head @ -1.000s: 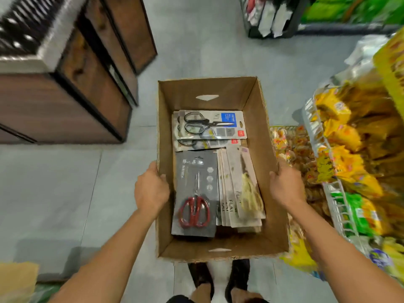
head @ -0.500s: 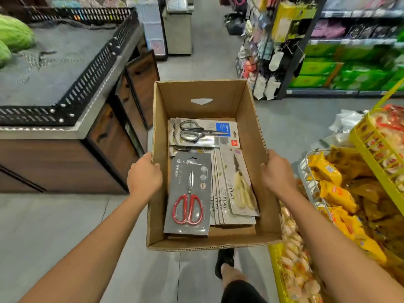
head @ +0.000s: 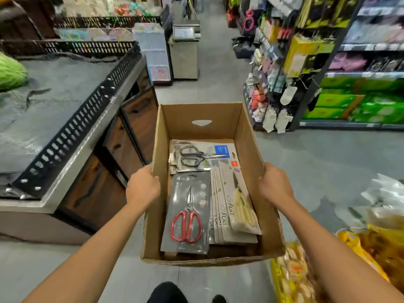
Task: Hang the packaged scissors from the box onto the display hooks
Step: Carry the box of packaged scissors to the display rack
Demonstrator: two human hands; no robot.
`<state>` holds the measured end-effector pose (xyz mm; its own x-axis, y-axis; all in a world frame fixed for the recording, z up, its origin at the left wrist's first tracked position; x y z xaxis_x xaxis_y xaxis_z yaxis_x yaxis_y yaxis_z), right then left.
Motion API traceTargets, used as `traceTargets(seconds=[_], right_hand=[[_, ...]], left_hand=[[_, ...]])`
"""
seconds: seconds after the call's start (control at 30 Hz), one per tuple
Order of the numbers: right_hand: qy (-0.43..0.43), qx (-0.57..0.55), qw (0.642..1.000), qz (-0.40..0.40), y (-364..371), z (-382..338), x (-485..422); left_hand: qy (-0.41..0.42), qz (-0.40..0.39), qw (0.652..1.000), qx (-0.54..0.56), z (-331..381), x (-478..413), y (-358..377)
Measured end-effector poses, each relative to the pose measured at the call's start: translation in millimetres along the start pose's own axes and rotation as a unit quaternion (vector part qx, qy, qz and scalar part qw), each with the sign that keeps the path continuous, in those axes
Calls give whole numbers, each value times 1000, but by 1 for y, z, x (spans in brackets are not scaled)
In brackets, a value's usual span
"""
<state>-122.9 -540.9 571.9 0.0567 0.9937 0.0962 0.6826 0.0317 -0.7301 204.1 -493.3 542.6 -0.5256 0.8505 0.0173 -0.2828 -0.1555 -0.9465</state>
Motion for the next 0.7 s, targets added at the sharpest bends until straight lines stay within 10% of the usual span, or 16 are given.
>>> traceTargets(seconds=[0.7], right_hand=[[54,-7,998,39,108,-154,-494]], left_hand=[[41,-22,999,-8,142,-535,25]])
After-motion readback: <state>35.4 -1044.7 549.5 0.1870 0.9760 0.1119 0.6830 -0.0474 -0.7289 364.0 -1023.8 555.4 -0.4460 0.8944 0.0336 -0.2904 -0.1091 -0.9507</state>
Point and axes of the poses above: each hand's wrist, its own x-axis away from the middle knuckle, its own y-axis out of the palm, z = x × y, the point moved 4 cm from there along -x, towards the middle knuckle, and after that the axes turned 12 degrees about -x, right-handed, at the moved point
